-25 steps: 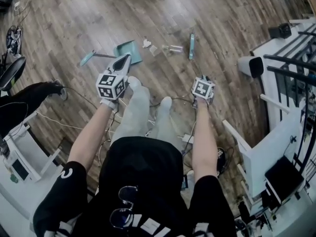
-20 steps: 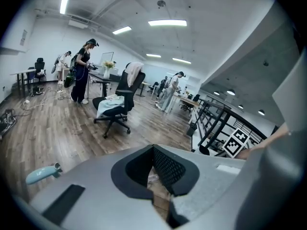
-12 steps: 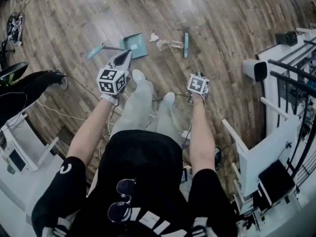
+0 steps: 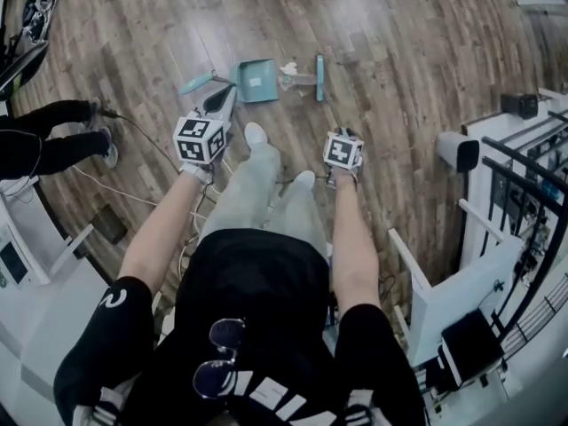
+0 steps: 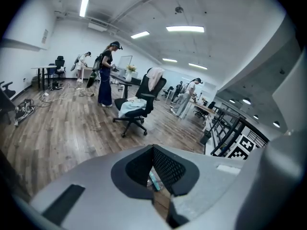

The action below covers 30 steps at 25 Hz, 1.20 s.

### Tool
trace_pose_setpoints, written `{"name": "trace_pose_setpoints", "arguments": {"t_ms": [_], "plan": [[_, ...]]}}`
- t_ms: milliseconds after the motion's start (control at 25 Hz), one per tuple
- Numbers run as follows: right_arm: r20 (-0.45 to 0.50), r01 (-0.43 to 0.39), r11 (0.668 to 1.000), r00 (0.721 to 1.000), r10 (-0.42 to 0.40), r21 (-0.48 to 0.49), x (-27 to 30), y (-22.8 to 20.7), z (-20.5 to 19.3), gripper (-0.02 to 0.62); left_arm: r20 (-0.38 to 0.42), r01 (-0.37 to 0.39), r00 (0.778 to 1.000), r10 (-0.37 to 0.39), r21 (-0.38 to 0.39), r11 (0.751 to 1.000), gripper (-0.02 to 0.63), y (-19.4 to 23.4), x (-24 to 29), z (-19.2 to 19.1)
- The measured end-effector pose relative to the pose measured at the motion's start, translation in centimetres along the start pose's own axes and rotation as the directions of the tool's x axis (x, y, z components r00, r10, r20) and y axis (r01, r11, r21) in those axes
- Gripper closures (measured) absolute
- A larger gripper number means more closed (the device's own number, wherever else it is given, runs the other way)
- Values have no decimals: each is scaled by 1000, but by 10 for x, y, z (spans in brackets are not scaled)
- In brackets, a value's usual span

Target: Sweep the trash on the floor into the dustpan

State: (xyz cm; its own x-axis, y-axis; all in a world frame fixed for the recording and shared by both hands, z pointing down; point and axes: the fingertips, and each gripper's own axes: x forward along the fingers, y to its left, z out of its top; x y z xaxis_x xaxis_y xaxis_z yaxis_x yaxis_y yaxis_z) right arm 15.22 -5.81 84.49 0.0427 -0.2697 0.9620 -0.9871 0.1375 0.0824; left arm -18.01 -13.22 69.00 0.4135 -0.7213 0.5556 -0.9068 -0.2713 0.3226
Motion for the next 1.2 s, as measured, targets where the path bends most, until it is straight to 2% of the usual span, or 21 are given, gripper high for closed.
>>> {"name": "trace_pose_setpoints", "arguments": {"t_ms": [360, 520, 680, 800, 960, 1040, 1120, 1160, 1200], "plan": [[-52, -100, 993, 994, 97, -62, 2, 108, 14, 512, 28, -94, 995, 96, -71, 993, 607, 55, -34, -5], [-84, -226, 973, 971, 222, -46, -4, 154, 17, 512, 38, -132, 990, 136, -99, 986, 607, 68, -43, -2], [-73, -210, 973, 976, 204, -93, -6, 145, 32, 512, 44, -166, 984, 172, -115, 979, 607, 70, -45, 0], [-75, -347, 937, 936, 344, -39, -10, 153, 38, 512, 44, -197, 978, 203, -126, 972, 607, 63, -43, 3], [-68, -380, 922, 925, 375, -81, -19, 126, 52, 511, 53, -233, 969, 243, -145, 962, 607, 45, -43, 9], [-72, -364, 924, 931, 358, -115, -26, 105, 60, 512, 59, -249, 964, 261, -154, 956, 607, 34, -44, 13], [-71, -273, 947, 962, 264, -170, -36, 65, 71, 511, 67, -261, 959, 274, -162, 952, 608, 22, -43, 19], [-64, -263, 948, 965, 255, -180, -42, 53, 76, 511, 74, -265, 957, 280, -166, 950, 607, 15, -42, 22], [-55, -286, 942, 958, 280, -174, -49, 49, 82, 511, 81, -268, 955, 284, -168, 949, 607, 9, -41, 26]]}}
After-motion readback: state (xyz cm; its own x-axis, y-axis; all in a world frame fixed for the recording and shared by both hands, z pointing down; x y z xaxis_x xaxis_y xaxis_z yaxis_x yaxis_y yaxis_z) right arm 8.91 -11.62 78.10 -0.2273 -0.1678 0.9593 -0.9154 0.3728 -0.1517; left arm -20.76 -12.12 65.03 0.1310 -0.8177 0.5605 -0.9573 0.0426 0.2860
